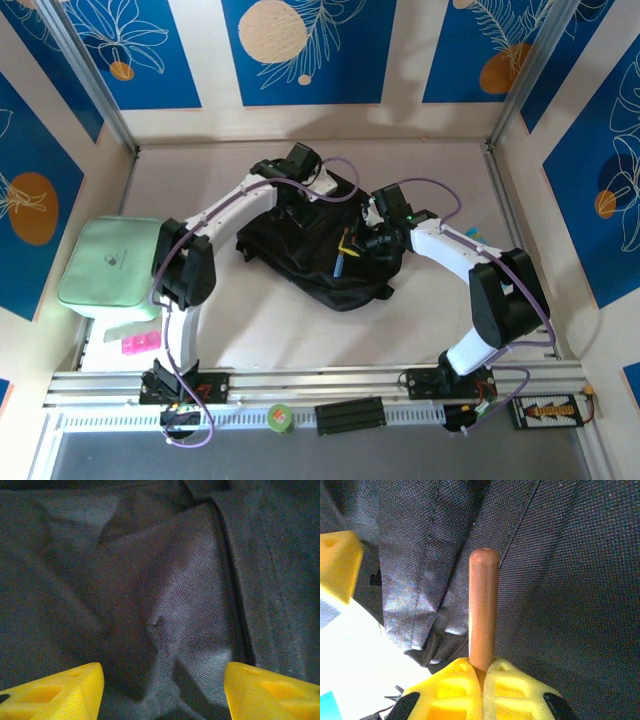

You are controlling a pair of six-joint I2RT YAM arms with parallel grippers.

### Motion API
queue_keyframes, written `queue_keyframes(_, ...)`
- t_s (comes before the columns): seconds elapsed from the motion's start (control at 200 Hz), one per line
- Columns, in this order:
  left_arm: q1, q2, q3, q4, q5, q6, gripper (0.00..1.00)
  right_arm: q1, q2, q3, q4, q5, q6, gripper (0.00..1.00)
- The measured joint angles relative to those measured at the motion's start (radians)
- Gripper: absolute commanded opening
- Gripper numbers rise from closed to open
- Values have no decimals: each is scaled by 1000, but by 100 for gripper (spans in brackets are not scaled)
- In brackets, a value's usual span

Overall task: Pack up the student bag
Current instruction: Open the student bag at the center of the table.

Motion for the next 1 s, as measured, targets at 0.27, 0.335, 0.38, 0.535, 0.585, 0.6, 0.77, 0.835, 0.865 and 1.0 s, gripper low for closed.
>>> queue_keyframes(0.27,0,142,153,-82,-29,125,56,5,0,-9,6,2,7,2)
queue_keyframes(0.335,0,159,172,-100,-33,139,55,5,0,-10,7,3,8,2)
queue_keyframes(0.38,0,170,183,-109,-36,150,54,5,0,-10,8,3,10,2)
queue_keyframes(0.535,0,197,194,-125,-47,154,47,5,0,-10,11,3,14,2)
queue_keyframes(0.585,0,208,197,-130,-54,149,41,5,0,-10,12,3,16,2)
queue_keyframes(0.6,0,210,198,-132,-55,155,37,5,0,-10,13,3,18,2)
queue_keyframes(0.77,0,241,220,-148,-54,132,6,6,5,-10,14,11,19,2)
queue_keyframes(0.835,0,241,222,-160,-30,114,0,6,6,-10,8,27,18,1)
queue_keyframes(0.865,0,240,222,-164,-15,99,0,5,6,-10,5,34,18,1)
queue_keyframes(1.0,0,213,173,-151,38,42,0,-13,20,-10,-13,69,9,1)
